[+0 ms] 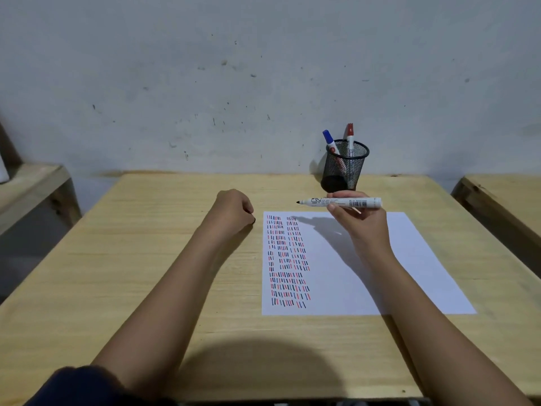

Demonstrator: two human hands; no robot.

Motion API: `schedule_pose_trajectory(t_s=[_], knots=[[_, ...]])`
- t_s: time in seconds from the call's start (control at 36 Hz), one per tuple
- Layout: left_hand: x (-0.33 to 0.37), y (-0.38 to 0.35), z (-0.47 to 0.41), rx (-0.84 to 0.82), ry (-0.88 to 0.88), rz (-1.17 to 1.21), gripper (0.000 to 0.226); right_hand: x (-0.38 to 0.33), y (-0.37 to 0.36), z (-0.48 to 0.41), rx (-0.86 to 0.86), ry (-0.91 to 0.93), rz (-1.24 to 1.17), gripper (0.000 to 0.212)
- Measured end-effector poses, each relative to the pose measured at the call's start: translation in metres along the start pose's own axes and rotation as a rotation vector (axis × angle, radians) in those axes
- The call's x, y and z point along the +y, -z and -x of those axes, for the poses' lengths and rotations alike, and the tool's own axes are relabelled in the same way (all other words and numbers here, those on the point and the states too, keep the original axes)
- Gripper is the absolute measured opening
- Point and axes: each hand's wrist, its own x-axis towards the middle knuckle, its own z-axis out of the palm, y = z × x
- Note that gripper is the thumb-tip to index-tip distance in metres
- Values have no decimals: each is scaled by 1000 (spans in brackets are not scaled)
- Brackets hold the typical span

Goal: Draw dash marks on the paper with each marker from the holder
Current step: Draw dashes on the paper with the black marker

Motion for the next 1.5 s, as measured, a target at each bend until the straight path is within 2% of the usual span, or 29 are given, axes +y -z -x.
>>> schedule_pose_trajectory(t_s=[0.31,0.5,0.61,0.69,0.92,0.97,1.06,1.25,1.5], knots=[[6,-9,0,-40,-60,-96,14,-4,-3,0,26,-28,109,10],[4,1,30,87,-14,-78,51,-22,0,13,-57,-7,161,9],[0,1,57,93,-23,-34,44,-33,1,35,-94,-22,28,5],[-2,-4,83,85,-59,17,28,-38,1,57,-87,-40,-35,4],[-5,-23,118,107,-195,5,38,-36,1,102,16,-25,41,19],[-5,-28,123,118,-200,8,38,-35,0,107,32,-18,78,16],[-10,-35,128,121,-180,25,24,-35,-2,111,43,-17,110,10],[-14,-40,130,156,-202,50,29,-27,-5,113,13,-32,213,7],[-17,-45,128,196,-240,28,33,-19,-5,113,24,-31,98,15]])
